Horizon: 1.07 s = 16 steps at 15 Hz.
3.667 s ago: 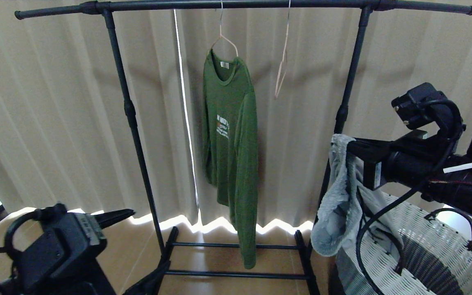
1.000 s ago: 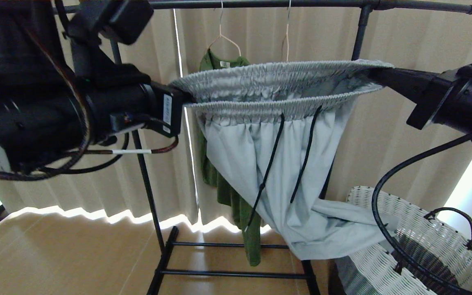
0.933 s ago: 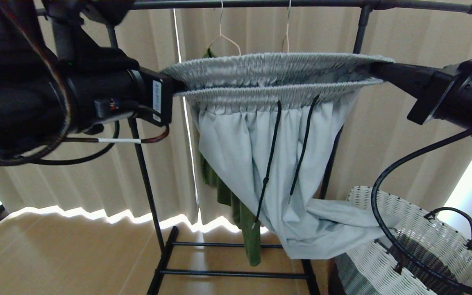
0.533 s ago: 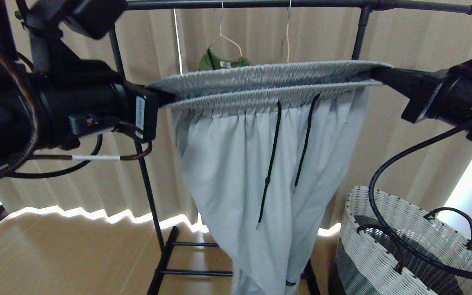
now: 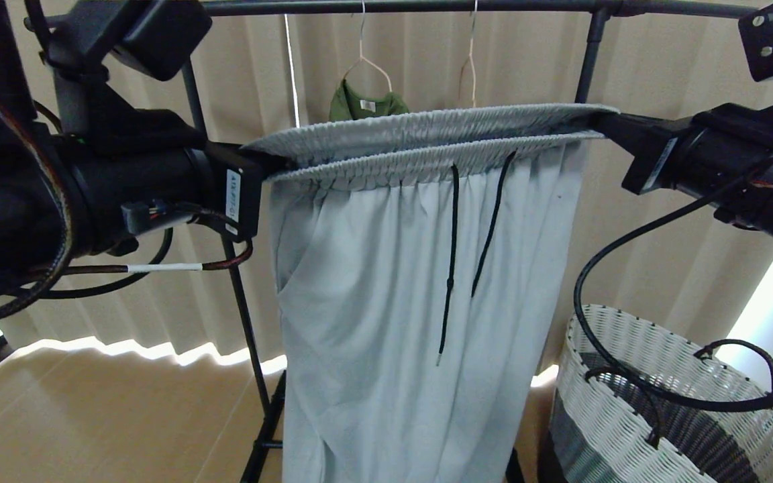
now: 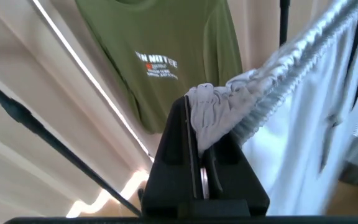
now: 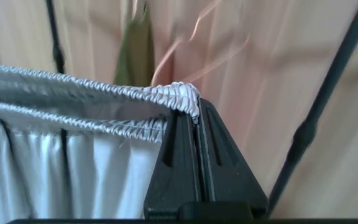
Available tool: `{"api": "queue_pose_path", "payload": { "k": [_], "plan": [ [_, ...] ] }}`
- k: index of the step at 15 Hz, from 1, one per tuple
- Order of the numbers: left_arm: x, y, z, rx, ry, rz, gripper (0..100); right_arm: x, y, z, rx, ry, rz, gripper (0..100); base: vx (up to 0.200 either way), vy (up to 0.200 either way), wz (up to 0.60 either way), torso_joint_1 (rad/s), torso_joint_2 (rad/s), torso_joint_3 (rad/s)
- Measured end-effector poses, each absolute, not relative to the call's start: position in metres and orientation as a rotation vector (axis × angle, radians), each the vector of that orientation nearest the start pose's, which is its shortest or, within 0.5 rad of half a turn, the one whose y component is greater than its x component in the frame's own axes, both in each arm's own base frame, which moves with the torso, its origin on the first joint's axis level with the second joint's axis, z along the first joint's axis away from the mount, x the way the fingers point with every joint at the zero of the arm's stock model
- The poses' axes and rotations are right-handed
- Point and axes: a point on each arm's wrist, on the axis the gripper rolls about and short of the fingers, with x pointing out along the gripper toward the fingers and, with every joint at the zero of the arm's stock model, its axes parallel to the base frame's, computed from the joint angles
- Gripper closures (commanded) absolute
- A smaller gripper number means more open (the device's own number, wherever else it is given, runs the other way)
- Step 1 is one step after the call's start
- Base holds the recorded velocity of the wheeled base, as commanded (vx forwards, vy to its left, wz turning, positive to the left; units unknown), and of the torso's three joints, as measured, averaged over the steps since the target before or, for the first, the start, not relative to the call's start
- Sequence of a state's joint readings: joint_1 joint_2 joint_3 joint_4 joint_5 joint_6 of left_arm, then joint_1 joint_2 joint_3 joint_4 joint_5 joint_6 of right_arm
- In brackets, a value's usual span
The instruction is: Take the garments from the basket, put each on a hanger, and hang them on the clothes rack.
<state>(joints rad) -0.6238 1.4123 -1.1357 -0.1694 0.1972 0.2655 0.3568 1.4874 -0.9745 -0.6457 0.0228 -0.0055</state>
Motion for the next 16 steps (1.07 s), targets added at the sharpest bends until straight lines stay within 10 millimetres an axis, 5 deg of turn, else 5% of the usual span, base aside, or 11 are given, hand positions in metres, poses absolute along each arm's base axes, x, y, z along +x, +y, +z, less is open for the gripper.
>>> {"api": "queue_pose_path", "payload": {
  "k": [8, 12, 16],
  "plan": [
    [0.2, -0.147, 0.321, 0.278, -0.038, -0.459, 100, 0.238, 0.08, 0.295, 0.012, -0.12, 0.349, 100, 0.0, 0.0, 0.0, 0.0, 0.0, 0.0],
    [0.215, -0.156, 0.316, 0.293, -0.028, -0.426, 100, 0.21, 0.078, 0.299, -0.001, -0.034, 0.379, 100, 0.0, 0.0, 0.0, 0.0, 0.0, 0.0],
    [0.242, -0.17, 0.317, 0.298, -0.023, -0.349, 100, 0.161, 0.081, 0.308, -0.001, -0.012, 0.491, 100, 0.0, 0.0, 0.0, 0.0, 0.0, 0.0]
  ]
}}
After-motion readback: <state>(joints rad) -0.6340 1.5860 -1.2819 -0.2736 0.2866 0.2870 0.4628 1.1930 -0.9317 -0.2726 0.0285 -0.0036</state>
